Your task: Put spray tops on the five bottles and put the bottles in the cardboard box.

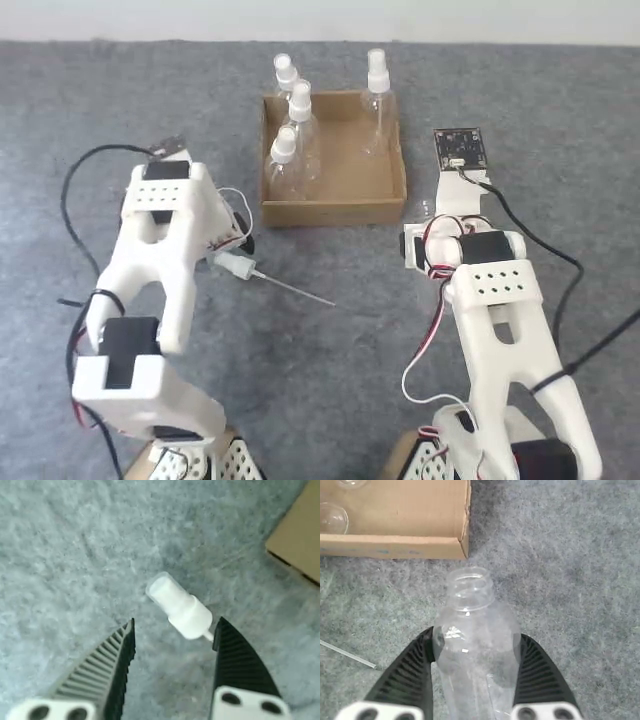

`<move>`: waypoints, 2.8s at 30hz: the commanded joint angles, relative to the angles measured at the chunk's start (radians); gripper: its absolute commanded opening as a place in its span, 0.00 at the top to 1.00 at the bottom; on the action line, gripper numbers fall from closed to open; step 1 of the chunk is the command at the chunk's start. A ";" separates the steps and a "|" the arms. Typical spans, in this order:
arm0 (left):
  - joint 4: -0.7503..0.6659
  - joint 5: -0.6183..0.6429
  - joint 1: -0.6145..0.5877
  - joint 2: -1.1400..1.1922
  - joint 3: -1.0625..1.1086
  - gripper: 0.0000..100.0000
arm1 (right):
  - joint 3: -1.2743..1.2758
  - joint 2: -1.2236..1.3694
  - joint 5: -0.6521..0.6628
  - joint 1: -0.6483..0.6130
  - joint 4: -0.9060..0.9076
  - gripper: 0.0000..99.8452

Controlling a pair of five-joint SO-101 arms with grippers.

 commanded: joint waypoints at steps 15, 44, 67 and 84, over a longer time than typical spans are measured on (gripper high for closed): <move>-0.345 0.331 0.011 -0.012 0.203 0.77 | -0.009 -0.054 -0.005 0.015 -0.022 0.97; -0.307 0.350 -0.002 -0.026 0.125 0.99 | -0.008 -0.061 -0.005 0.015 -0.021 0.97; -0.209 0.313 -0.098 -0.540 0.054 0.99 | -0.003 -0.088 -0.005 -0.016 -0.010 0.97; -0.446 0.318 -0.098 -1.086 0.344 0.99 | 0.192 -0.479 -0.003 -0.168 -0.024 0.97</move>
